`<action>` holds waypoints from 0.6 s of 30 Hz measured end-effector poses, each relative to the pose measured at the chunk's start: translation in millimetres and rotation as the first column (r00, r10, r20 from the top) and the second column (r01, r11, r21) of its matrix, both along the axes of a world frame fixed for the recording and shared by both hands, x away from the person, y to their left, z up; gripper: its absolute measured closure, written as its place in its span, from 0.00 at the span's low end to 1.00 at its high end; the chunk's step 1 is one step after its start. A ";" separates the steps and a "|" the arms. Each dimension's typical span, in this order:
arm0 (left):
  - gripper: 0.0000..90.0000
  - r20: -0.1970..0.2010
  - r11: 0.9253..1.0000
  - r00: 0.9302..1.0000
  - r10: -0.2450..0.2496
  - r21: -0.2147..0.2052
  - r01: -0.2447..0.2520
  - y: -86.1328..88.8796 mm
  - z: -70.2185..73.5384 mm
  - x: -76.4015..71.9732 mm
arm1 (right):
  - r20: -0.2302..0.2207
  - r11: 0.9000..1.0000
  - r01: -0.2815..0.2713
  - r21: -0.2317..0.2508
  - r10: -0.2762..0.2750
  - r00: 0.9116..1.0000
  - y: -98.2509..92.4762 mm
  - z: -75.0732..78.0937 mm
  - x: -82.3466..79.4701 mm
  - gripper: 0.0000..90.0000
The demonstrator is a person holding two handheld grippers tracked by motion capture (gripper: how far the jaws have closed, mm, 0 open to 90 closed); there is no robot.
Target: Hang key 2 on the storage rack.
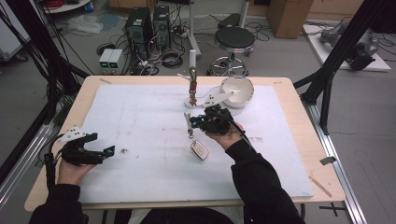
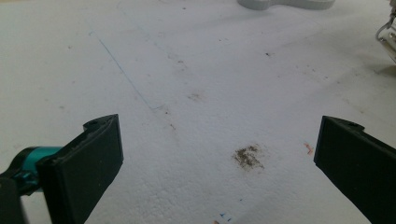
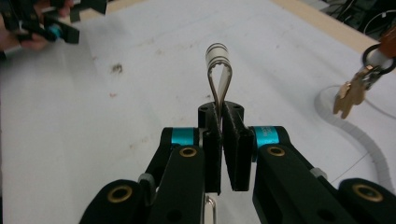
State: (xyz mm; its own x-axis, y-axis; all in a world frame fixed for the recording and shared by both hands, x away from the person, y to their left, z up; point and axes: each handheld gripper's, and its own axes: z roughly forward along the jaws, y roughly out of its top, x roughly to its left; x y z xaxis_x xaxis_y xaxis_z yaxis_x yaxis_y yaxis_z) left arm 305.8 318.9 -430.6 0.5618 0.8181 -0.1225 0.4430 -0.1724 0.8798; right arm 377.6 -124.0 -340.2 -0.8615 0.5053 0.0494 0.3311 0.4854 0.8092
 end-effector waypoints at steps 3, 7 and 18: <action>0.02 0.001 1.000 1.000 0.000 0.000 0.000 0.0 0.2 -0.3 | 0.016 1.000 0.010 0.021 -0.011 1.000 -4.1 3.9 0.1 0.96; 0.02 0.001 1.000 1.000 0.000 0.001 0.000 -0.1 0.4 -0.4 | 0.051 0.997 0.018 0.080 -0.022 0.998 -15.3 20.6 -4.0 0.96; 0.02 0.009 1.000 1.000 0.008 -0.016 -0.008 1.8 3.0 -2.2 | 0.106 0.990 -0.007 0.139 -0.008 0.994 -26.6 59.4 -12.1 0.96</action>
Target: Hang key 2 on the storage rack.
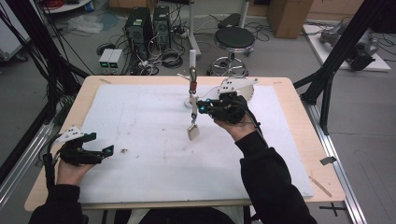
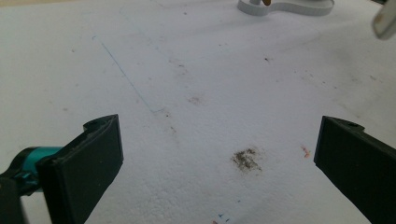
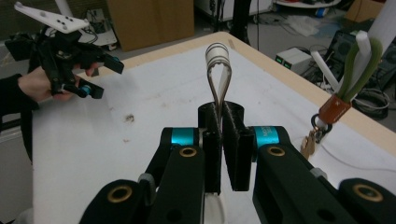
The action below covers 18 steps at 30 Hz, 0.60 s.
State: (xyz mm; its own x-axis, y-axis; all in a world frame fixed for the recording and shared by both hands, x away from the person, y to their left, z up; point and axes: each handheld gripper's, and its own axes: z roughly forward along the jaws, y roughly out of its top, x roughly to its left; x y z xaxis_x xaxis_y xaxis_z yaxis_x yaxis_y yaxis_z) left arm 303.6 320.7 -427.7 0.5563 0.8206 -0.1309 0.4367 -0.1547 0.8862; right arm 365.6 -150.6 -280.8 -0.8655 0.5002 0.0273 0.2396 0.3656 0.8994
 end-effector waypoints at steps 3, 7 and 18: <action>0.02 0.005 1.000 1.000 0.000 -0.006 0.000 0.4 1.3 -0.9 | 0.017 1.000 -0.016 0.009 0.016 1.000 0.8 9.0 -3.9 0.96; 0.02 0.009 1.000 1.000 0.004 -0.015 -0.004 1.2 3.4 -0.8 | 0.032 1.000 -0.027 0.014 0.027 0.999 2.6 17.6 -6.5 0.96; 0.02 0.033 0.999 0.999 -0.018 -0.037 0.019 -3.0 14.5 2.0 | 0.064 0.997 -0.075 0.034 0.073 0.995 16.3 40.8 -8.1 0.96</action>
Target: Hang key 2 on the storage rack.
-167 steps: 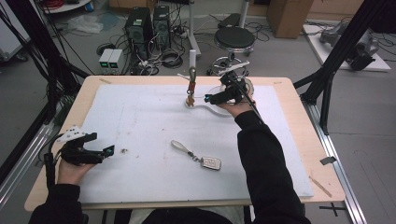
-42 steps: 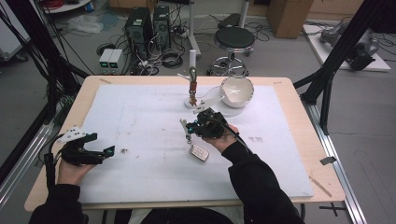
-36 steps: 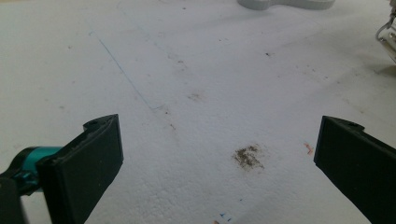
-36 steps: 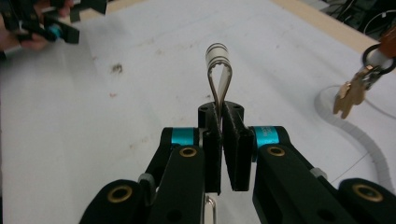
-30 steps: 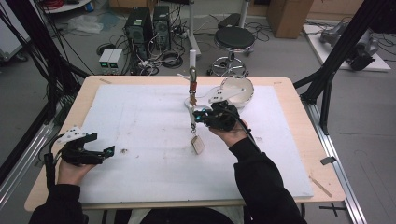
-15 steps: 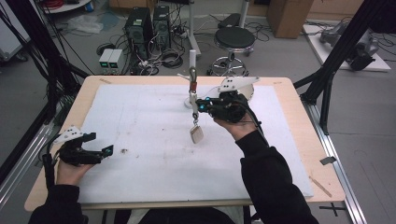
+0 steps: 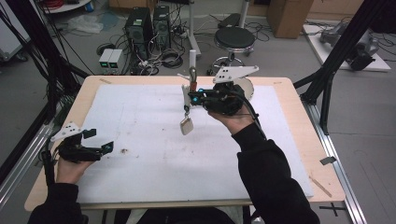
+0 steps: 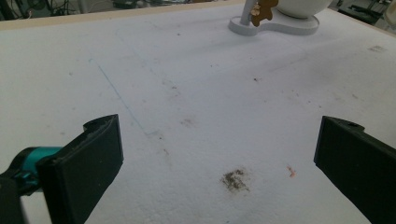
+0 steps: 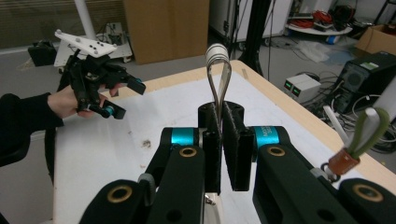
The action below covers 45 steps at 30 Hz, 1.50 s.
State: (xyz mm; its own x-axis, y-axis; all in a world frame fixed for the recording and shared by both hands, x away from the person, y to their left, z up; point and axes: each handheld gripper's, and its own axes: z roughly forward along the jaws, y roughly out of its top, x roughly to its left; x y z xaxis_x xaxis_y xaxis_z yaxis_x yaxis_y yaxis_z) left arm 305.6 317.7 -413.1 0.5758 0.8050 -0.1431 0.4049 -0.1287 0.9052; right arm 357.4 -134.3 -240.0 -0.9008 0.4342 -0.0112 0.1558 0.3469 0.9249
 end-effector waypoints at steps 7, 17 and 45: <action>0.02 0.023 0.996 0.998 -0.060 -0.070 0.062 -11.8 15.1 2.5 | 0.009 1.000 -0.026 0.003 0.026 1.000 10.2 6.1 -1.6 0.96; 0.02 0.101 0.981 0.981 -0.165 -0.091 0.174 -40.7 53.6 11.9 | 0.013 0.999 -0.046 0.007 0.046 0.999 20.5 9.1 -0.8 0.96; 0.28 0.129 0.865 0.867 -0.481 -0.093 0.493 -103.7 125.5 51.8 | 0.003 0.990 -0.137 -0.025 0.137 0.991 74.7 9.9 9.0 0.96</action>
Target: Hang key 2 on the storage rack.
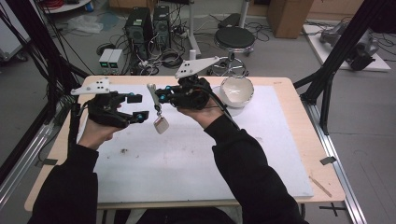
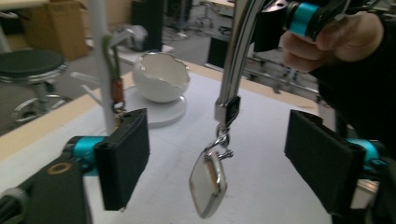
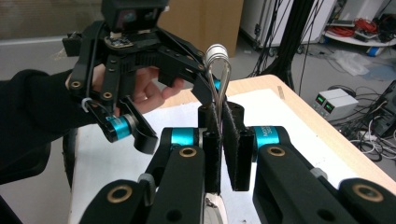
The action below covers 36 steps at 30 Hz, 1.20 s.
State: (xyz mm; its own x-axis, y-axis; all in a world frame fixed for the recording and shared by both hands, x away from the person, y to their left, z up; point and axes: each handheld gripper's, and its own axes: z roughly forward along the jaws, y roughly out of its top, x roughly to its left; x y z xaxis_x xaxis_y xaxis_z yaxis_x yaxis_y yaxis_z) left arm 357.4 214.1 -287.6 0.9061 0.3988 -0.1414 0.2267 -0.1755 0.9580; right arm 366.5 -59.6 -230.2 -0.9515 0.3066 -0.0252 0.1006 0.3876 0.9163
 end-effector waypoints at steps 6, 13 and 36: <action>0.37 -0.007 0.999 0.999 -0.045 -0.006 0.045 -5.0 0.6 7.9 | -0.008 1.000 -0.015 -0.010 0.015 1.000 6.3 -3.3 1.5 0.96; 0.58 0.015 0.997 0.997 -0.074 0.019 0.073 -10.9 -2.1 6.4 | -0.015 0.999 -0.046 -0.028 0.046 0.999 14.2 -7.0 0.0 0.96; 0.96 -0.001 0.994 1.000 -0.022 0.104 0.022 -19.6 -3.4 9.8 | -0.041 0.996 0.093 -0.007 -0.093 0.995 -1.3 -25.5 1.8 0.29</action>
State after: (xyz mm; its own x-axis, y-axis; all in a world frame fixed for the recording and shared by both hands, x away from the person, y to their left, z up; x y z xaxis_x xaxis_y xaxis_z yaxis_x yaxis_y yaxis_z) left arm 367.2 194.4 -290.9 0.9147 0.3916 -0.0998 0.2213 -0.2787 0.9345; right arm 368.3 -60.9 -255.6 -0.9192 0.3936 0.0118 0.1742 0.3796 0.9086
